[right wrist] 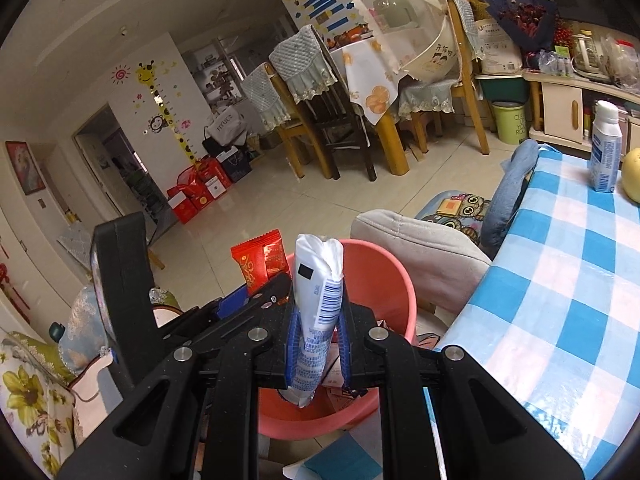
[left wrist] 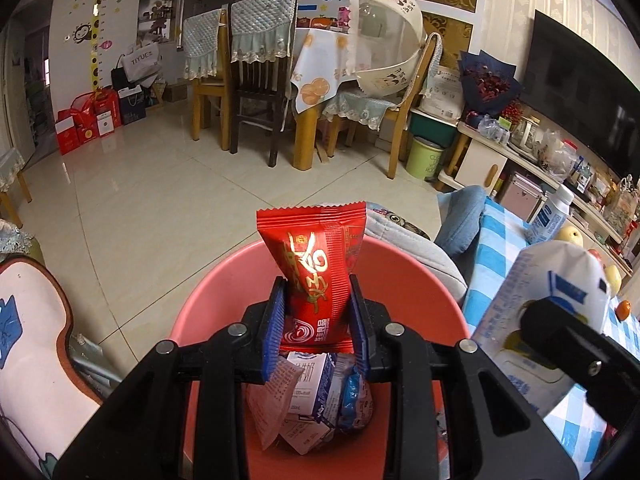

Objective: Collect trash
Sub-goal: 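Carry both held packets over the pink bucket and open both tools, then bring both tools back over the remaining packets on the table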

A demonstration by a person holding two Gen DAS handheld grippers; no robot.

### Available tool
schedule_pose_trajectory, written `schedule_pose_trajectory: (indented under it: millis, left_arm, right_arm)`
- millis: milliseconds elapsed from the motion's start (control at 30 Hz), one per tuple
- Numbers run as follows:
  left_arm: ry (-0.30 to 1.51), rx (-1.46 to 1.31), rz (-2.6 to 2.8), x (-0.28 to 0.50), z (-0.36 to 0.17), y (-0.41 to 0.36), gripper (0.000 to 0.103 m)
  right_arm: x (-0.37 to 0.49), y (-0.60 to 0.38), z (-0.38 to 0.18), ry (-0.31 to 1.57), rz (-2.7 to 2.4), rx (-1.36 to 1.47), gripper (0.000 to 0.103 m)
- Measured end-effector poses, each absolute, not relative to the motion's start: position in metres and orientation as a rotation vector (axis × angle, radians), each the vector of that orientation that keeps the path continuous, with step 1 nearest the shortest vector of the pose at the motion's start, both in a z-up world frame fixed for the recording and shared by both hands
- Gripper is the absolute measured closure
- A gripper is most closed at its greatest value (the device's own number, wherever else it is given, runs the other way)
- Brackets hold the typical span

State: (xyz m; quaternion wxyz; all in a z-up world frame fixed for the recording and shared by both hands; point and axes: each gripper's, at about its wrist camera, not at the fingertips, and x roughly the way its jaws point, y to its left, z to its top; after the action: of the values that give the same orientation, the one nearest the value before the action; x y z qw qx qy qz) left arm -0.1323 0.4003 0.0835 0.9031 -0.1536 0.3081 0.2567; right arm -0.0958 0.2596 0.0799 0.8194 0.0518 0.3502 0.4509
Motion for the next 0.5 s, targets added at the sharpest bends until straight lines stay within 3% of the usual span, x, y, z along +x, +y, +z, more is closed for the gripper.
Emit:
schedule_pose_trajectory:
  millis: [233,333,367,400,500]
  left_arm:
    - [0.652,-0.308,0.546,-0.130,0.081,0.400,0.072]
    - [0.682,-0.292,0.572,-0.127,0.078,0.400,0.063]
    - [0.691,-0.286,0.586,-0.125,0.078,0.400,0.044]
    - [0.693,-0.276,0.609,-0.126,0.078,0.400,0.035]
    - [0.675,-0.262,0.625,-0.127,0.081,0.398,0.029]
  right_arm:
    - [-0.092,0.269,0.069,0.769,0.961,0.101,0.085]
    - [-0.086,0.272,0.060,0.806,0.936,0.094,0.083]
    - [-0.085,0.269,0.056,0.817,0.919,0.103,0.076]
    - [-0.084,0.265,0.054,0.820,0.909,0.115,0.064]
    - [-0.082,0.254,0.052,0.804,0.873,0.124,0.046]
